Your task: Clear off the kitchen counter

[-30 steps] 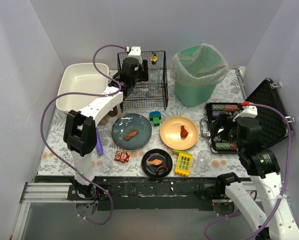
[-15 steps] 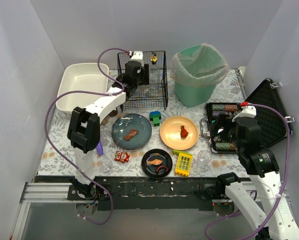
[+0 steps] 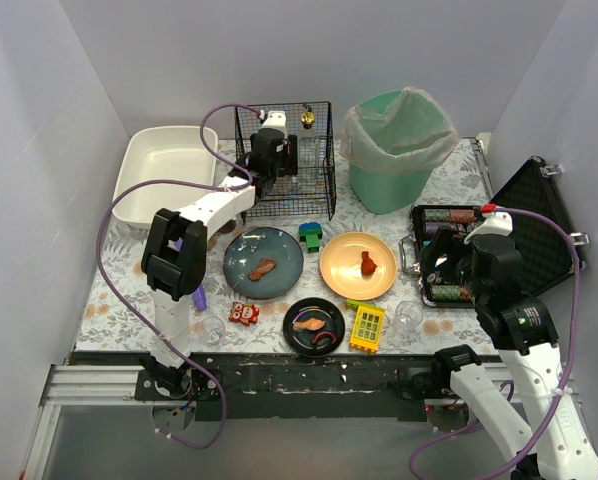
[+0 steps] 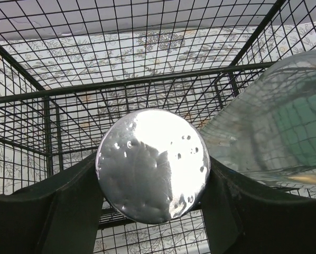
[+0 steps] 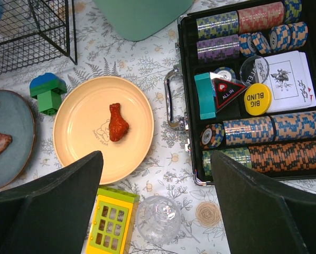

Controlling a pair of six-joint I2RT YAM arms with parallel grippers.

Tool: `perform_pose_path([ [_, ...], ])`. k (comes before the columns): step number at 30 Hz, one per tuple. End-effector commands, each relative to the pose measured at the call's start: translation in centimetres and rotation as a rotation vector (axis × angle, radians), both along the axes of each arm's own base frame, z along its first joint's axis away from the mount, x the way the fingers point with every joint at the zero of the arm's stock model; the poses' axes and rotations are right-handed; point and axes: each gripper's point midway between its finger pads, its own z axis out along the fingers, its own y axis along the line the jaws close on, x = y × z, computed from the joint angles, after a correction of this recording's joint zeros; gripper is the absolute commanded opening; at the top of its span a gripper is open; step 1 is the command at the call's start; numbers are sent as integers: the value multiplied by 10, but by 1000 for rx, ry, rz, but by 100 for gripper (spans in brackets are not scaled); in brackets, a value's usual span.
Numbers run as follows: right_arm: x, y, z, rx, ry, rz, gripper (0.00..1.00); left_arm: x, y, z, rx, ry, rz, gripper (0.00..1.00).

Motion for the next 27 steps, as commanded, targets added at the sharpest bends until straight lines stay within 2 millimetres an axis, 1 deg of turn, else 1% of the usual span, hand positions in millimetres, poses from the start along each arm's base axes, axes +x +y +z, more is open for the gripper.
perform_pose_path([
  [1, 1, -1, 9, 2, -33, -3, 91, -14, 11, 0, 41, 36, 6, 65],
  [4, 1, -1, 9, 2, -33, -3, 91, -17, 10, 15, 18, 15, 0, 75],
  [7, 0, 0, 9, 6, -31, 3, 91, -20, 12, 32, 7, -7, -2, 82],
  [9, 0, 0, 9, 7, -30, 3, 91, -25, 13, 46, -5, -24, -6, 85],
  [12, 0, 0, 11, 10, -35, 5, 91, -38, 20, 57, -19, -29, 2, 89],
  [15, -1, 0, 12, 11, -37, 5, 91, -56, 29, 72, -46, -38, 12, 92],
  [17, -1, 0, 11, 10, -36, 4, 91, -72, 40, 75, -59, -34, 40, 93],
  [19, -1, 1, 11, 11, -34, 9, 91, -90, 56, 88, -78, -54, 79, 94],
  [20, -1, 1, 11, 13, -32, 9, 91, -96, 63, 85, -83, -43, 98, 94],
  [21, 0, 2, 11, 13, -32, 12, 91, -105, 73, 91, -99, -51, 116, 94],
  [25, 1, 4, 10, 14, -28, 20, 91, -131, 111, 90, -142, -9, 212, 94],
  [27, 1, 5, 10, 17, -29, 25, 91, -140, 129, 83, -143, 12, 257, 94],
])
